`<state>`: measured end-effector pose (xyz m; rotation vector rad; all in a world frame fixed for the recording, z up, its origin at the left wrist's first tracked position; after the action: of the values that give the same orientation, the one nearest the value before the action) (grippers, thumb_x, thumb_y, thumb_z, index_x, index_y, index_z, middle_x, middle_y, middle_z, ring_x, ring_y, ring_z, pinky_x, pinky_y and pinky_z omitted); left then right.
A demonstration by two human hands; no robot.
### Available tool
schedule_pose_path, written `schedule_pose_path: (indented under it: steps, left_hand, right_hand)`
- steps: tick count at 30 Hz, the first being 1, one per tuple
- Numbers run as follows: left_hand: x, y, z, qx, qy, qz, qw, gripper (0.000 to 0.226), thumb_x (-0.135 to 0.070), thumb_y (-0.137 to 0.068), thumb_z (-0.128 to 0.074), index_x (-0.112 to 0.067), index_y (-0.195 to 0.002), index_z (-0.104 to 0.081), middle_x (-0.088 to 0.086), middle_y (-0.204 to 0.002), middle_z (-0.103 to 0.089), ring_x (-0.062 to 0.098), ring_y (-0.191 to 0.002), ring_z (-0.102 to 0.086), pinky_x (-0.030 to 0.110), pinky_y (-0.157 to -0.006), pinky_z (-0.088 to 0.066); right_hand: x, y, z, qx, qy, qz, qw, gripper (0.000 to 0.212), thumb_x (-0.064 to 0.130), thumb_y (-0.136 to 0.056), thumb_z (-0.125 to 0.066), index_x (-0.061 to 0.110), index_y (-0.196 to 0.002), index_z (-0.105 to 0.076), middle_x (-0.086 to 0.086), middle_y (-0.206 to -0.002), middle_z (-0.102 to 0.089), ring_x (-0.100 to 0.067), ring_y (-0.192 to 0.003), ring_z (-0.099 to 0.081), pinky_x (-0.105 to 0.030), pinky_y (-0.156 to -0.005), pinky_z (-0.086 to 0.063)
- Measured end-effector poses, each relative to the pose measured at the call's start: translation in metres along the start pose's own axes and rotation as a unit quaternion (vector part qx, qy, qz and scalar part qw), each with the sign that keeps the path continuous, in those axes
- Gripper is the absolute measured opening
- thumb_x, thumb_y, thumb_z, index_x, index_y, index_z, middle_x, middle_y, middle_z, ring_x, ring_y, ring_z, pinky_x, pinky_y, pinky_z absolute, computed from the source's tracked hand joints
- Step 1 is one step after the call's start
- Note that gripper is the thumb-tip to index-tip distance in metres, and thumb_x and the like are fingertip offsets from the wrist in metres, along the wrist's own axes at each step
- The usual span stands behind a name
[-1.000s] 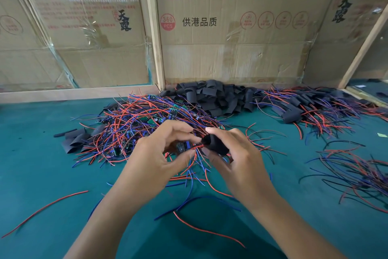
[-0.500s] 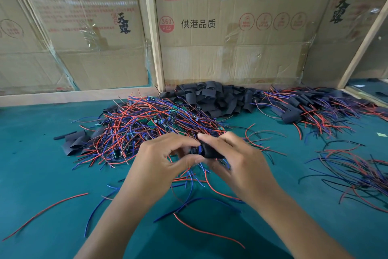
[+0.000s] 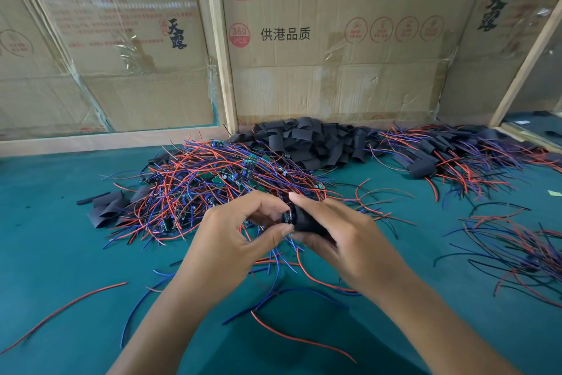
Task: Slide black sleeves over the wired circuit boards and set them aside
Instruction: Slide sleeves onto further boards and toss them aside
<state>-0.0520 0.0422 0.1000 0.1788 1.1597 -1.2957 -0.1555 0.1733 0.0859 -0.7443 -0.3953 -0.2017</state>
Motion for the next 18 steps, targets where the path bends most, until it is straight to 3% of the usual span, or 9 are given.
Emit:
schedule_pose_path:
  steps: [3, 6, 12, 18]
  left_hand:
    - [-0.0025, 0.0007, -0.0006, -0.002, -0.014, -0.014, 1.000, 0.015, -0.024, -0.085, -0.073, -0.029, -0.098, -0.073, -0.015, -0.087, -0.071, 0.008, -0.084, -0.067, 0.011, -0.078, -0.045]
    - [-0.0038, 0.0013, 0.0000, 0.001, -0.024, -0.022, 0.999, 0.019, -0.014, -0.088, -0.072, -0.030, -0.099, -0.073, -0.019, -0.086, -0.070, 0.005, -0.083, -0.066, 0.007, -0.077, -0.043]
    - [-0.0044, 0.0003, -0.0023, 0.006, -0.016, -0.026, 1.000, 0.012, -0.018, -0.088, -0.070, -0.029, -0.085, -0.069, -0.014, -0.080, -0.067, 0.007, -0.076, -0.061, 0.012, -0.073, -0.043]
    - [-0.0028, 0.0008, -0.0062, 0.020, -0.028, -0.036, 0.999, 0.010, -0.017, -0.088, -0.064, -0.024, -0.088, -0.072, -0.008, -0.081, -0.064, 0.016, -0.076, -0.059, 0.018, -0.072, -0.044]
  right_hand:
    - [-0.0019, -0.0002, 0.0004, 0.007, -0.007, -0.010, 1.000, 0.053, 0.033, -0.092, -0.064, 0.014, -0.140, -0.056, -0.006, -0.100, -0.066, -0.024, -0.087, -0.063, -0.036, -0.078, -0.050]
    - [-0.0024, -0.0003, 0.0011, 0.010, -0.022, -0.013, 1.000, 0.054, 0.033, -0.092, -0.064, 0.013, -0.141, -0.055, -0.007, -0.102, -0.066, -0.022, -0.090, -0.062, -0.030, -0.082, -0.048]
    - [-0.0016, 0.0009, 0.0002, 0.009, -0.010, -0.003, 1.000, 0.054, 0.035, -0.092, -0.064, 0.014, -0.142, -0.054, -0.004, -0.096, -0.063, -0.018, -0.083, -0.057, -0.027, -0.076, -0.047]
    - [-0.0004, -0.0002, -0.0008, 0.008, 0.007, 0.014, 1.000, 0.057, 0.034, -0.093, -0.065, 0.013, -0.144, -0.052, 0.002, -0.092, -0.055, -0.008, -0.077, -0.046, -0.020, -0.069, -0.040]
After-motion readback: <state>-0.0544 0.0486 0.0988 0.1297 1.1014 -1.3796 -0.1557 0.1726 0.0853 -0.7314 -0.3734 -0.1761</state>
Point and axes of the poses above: each hand's wrist, its own y-axis away from the middle knuckle, its own z-axis out of the back of the hand, x = y × z, the point moved 6 cm from there along -y, towards the middle knuckle
